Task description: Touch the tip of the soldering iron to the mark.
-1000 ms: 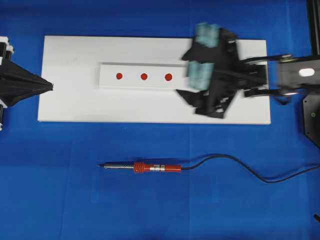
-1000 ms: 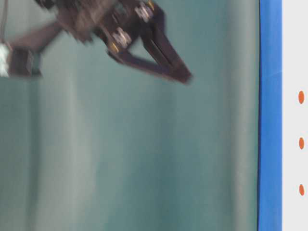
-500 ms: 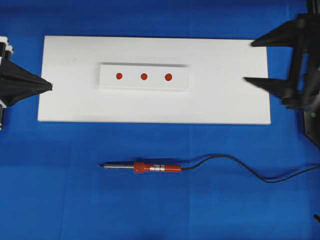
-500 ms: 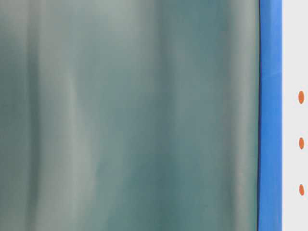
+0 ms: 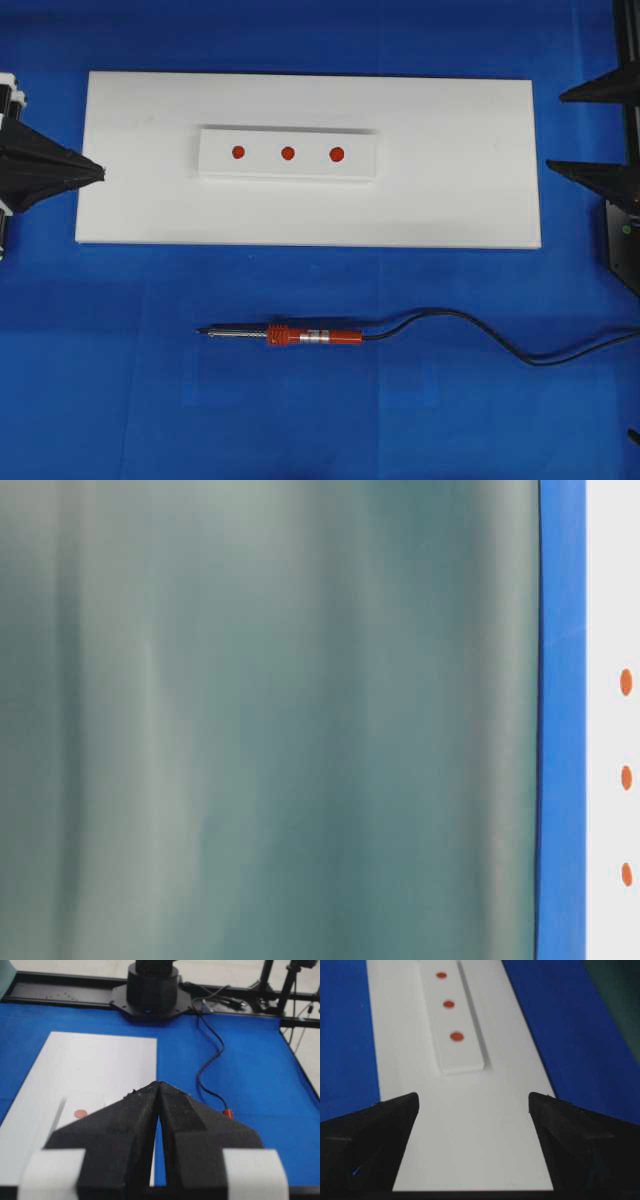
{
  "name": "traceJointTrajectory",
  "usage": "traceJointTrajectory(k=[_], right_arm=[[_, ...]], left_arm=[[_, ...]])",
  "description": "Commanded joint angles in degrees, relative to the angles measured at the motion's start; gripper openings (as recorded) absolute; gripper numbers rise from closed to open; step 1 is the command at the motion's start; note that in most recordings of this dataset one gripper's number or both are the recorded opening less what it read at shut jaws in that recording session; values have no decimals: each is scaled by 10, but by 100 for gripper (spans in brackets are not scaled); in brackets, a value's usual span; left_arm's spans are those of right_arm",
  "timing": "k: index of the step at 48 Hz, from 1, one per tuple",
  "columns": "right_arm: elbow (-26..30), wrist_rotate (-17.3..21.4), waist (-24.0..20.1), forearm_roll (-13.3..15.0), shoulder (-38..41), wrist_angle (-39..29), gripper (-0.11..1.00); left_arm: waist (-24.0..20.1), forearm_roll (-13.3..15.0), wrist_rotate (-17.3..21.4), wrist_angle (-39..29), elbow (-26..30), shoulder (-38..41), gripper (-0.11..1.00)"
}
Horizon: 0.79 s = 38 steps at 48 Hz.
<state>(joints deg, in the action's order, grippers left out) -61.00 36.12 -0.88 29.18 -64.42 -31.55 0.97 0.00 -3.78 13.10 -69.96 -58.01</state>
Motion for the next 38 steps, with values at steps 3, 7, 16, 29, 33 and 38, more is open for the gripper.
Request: traceJointTrajectory(k=[3,7,16,29,33,38], right_arm=[[-5,1,0,1,-4,7,81],[-11,1,0,2,-4,14,80],[-13,1,0,2,-2,19,79],[-14,3,0,1,-2,20,79],[-14,4,0,0,-2,20,79],[-14,4,0,-1,-2,23,79]], left_arm=[[-1,-1,1,3,6,2,0],[-1,-1,1,2,6,3,0],[-1,-1,1,2,4,2,0],[-1,-1,1,2,2,2,0],[-1,-1,1,2,2,2,0],[-1,-1,1,2,2,2,0]])
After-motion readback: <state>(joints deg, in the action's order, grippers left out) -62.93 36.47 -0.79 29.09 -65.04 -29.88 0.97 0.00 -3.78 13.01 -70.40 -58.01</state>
